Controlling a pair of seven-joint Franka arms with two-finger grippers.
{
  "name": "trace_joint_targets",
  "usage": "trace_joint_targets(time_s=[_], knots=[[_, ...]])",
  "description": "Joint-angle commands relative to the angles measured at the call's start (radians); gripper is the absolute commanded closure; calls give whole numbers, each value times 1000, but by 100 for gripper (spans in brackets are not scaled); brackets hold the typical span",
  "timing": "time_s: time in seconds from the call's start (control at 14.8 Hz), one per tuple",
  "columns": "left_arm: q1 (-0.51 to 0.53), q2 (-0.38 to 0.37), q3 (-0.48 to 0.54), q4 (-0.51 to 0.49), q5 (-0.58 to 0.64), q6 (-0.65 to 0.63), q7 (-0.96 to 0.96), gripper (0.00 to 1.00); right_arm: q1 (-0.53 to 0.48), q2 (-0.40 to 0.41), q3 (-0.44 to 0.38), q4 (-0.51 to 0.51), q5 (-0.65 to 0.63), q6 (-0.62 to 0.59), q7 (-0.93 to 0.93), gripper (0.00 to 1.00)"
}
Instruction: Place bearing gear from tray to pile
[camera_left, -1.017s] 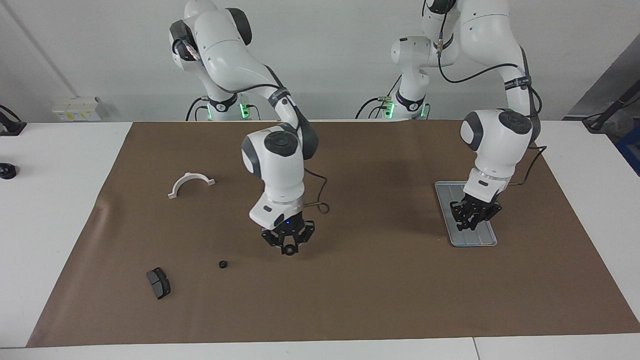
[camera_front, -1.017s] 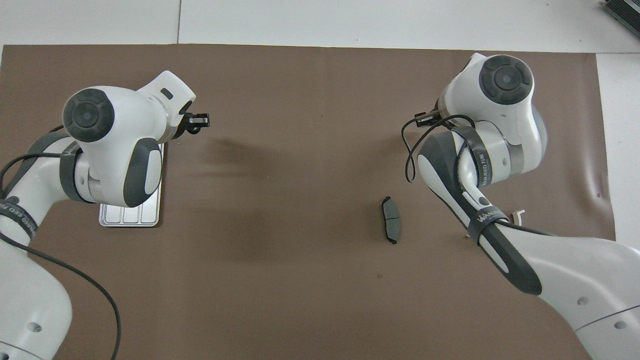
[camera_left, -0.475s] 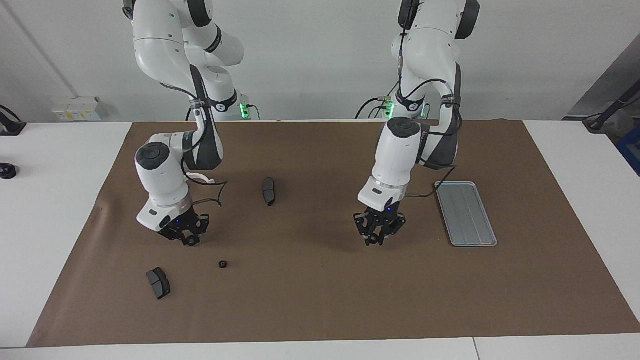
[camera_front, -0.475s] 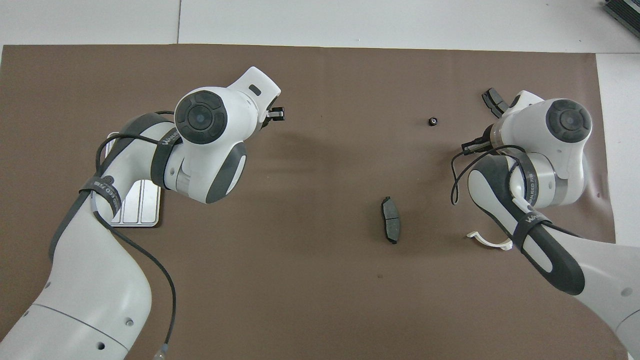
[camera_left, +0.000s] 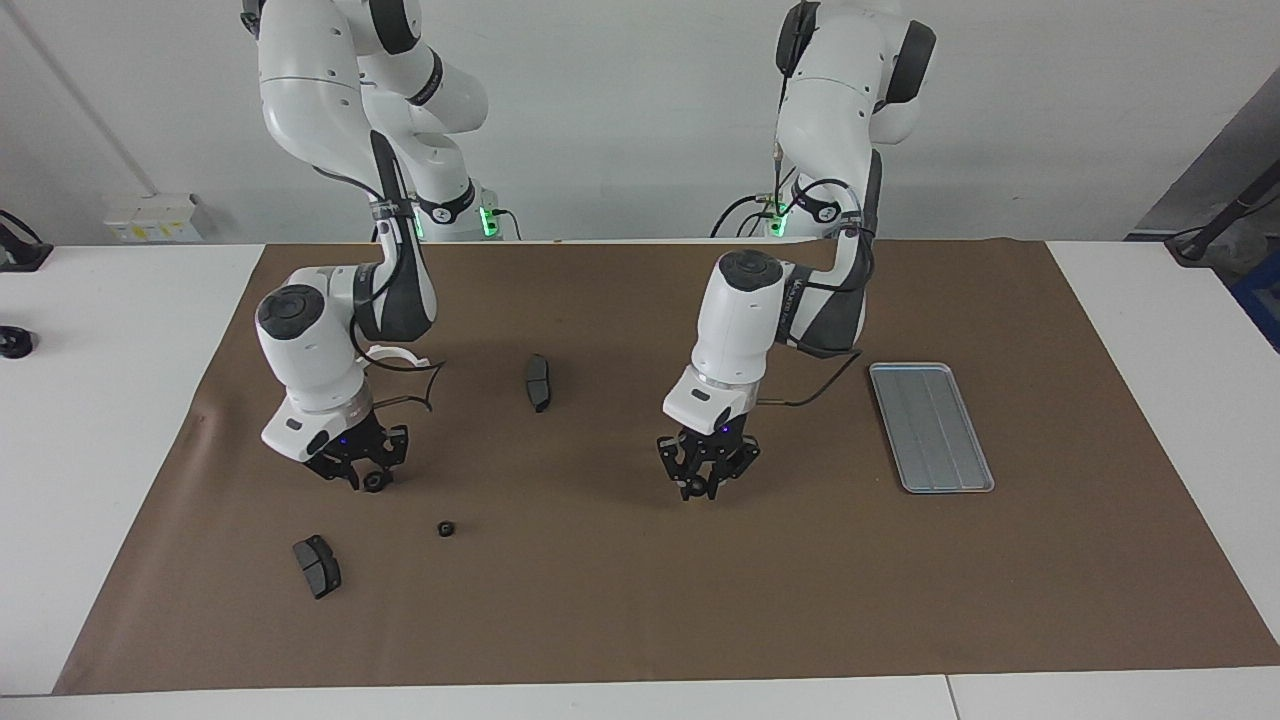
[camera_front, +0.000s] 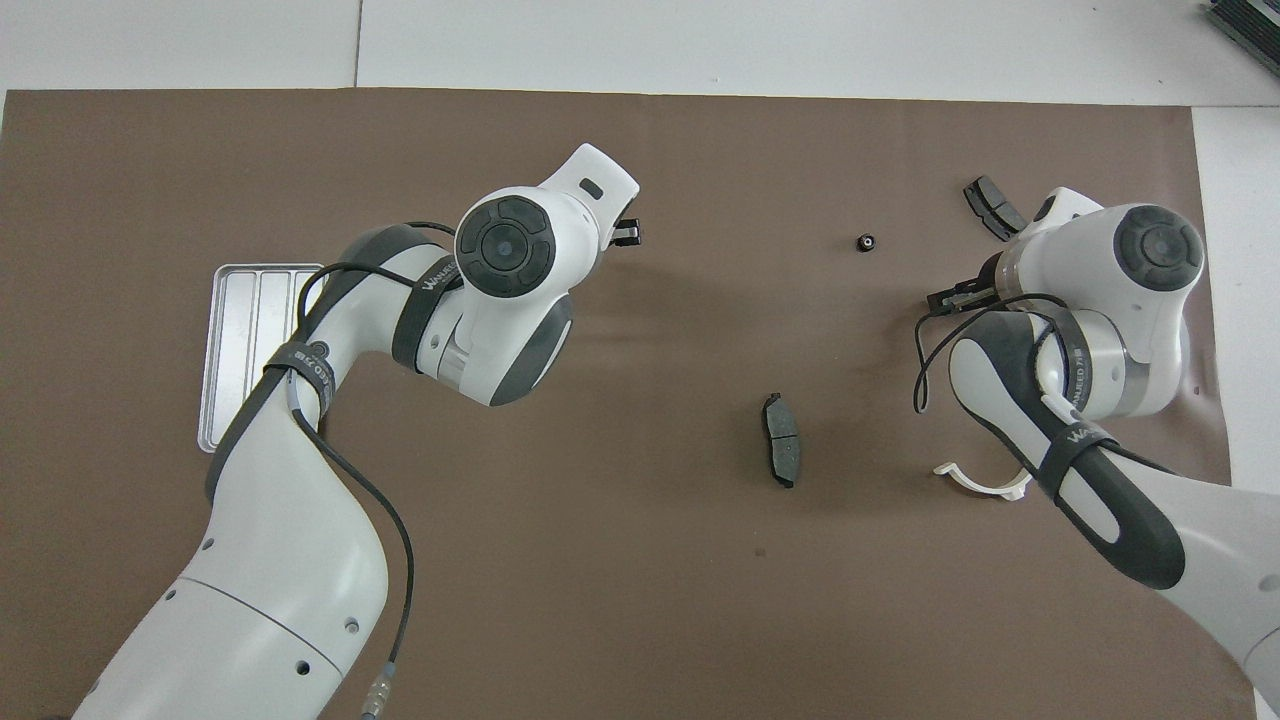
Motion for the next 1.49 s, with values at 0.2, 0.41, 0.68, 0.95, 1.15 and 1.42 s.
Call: trace_joint_targets(time_s=[0.2, 0.41, 0.68, 0.95, 1.15, 1.42], knots=[[-47, 12, 8, -34, -58, 88, -17, 100, 26, -48, 54, 38, 29, -51, 98, 0], [-55, 1, 6, -104, -59, 156, -16, 100, 87, -44, 54, 69, 29, -71, 216, 0], [-57, -8, 6, -129, -69, 179, -16, 51, 127, -42, 54, 72, 29, -62, 305, 0], [-46, -10, 17, -119, -84, 184, -17, 0, 145, -38, 54, 86, 29, -60, 324, 0], [-12, -48, 22, -137, -81, 168, -8, 0, 194, -6, 55, 182, 30, -124, 389, 0], [55, -204, 20, -259, -79, 54, 108, 0, 294, 138, 55, 421, 16, -246, 538, 0]])
